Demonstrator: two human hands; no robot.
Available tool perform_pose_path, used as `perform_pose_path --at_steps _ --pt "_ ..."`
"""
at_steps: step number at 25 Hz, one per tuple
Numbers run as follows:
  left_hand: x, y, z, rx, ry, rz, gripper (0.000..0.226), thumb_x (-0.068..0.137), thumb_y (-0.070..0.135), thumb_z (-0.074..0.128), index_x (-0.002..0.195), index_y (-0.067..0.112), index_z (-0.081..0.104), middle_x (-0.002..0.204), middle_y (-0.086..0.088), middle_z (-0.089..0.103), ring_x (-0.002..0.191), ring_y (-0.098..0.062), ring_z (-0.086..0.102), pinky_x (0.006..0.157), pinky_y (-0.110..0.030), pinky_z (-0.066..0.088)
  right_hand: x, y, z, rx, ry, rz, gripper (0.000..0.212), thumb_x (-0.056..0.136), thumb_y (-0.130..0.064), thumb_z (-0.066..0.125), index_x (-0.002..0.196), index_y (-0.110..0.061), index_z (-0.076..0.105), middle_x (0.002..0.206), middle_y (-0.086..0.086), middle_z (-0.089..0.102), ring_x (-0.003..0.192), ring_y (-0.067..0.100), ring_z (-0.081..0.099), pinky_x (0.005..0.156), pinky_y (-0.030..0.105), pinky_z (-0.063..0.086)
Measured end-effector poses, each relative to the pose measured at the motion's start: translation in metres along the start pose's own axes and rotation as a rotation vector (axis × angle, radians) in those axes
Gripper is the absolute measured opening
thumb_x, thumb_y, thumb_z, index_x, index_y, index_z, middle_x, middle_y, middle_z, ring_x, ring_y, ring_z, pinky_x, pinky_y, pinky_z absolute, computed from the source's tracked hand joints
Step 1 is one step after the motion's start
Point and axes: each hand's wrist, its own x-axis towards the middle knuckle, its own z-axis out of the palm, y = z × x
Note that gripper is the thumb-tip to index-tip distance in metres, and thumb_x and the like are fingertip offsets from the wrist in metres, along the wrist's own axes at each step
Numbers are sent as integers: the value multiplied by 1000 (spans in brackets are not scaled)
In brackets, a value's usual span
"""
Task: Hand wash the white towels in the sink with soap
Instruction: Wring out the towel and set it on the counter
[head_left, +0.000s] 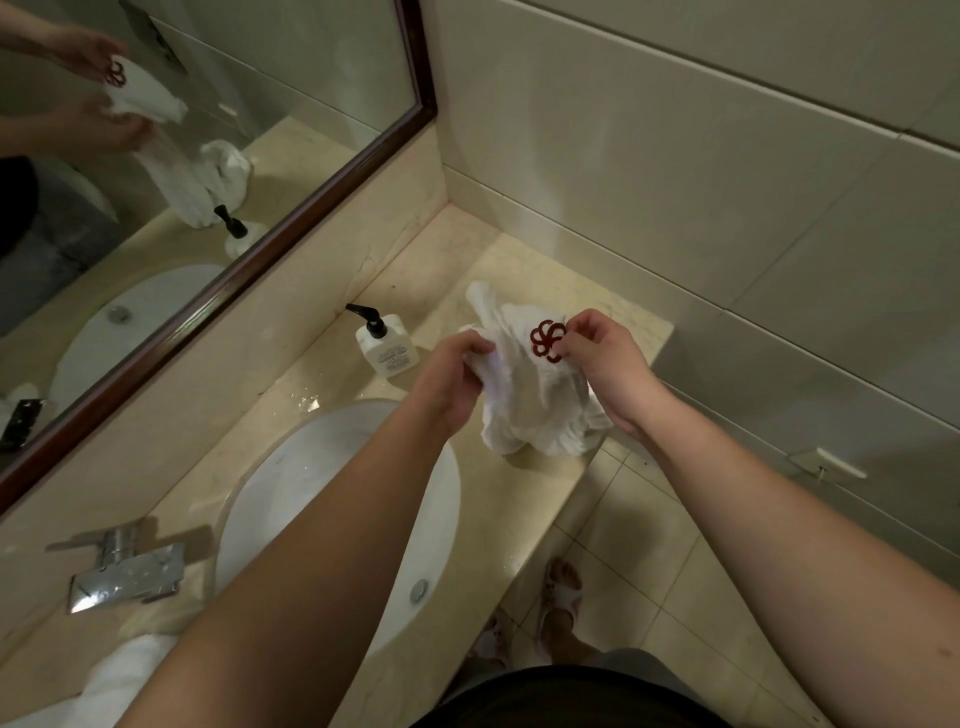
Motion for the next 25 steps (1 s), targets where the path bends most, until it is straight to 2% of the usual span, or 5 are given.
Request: perform_pose_path --at_steps 6,12,16,20,25 --pt "5 0 -1 125 112 -53 40 85 28 69 114 2 65 100 -9 73 92 -23 69 88 -37 54 5 0 0 -131 8 -27 12 84 -6 70 78 -10 60 61 -9 58 51 -3 51 52 11 40" --pt "17 -51 -8 408 314 -4 20 89 25 74 98 14 60 104 -8 67 98 -24 64 81 -34 52 15 51 12 -36 104 203 14 93 -22 66 90 -10 71 88 9 73 81 18 66 78 32 54" --pt "21 -86 -23 448 319 -115 43 81 34 81 112 8 66 106 -7 70 97 -21 66 70 -27 51 20 96 24 64 109 523 26 80 -9 79 102 -4 66 78 9 67 68 17 64 62 27 52" --pt "14 -111 -28 433 284 -110 23 81 9 79 98 9 64 91 -4 69 85 -18 65 62 -21 48 16 129 27 111 38 796 42 72 -22 86 107 -4 72 96 12 74 90 26 71 86 40 58" --pt "23 -107 -29 396 303 -69 19 84 7 74 90 10 56 92 -9 65 87 -24 64 74 -34 52 20 127 19 75 143 599 40 80 -25 79 112 -9 61 100 11 69 98 31 66 92 45 54"
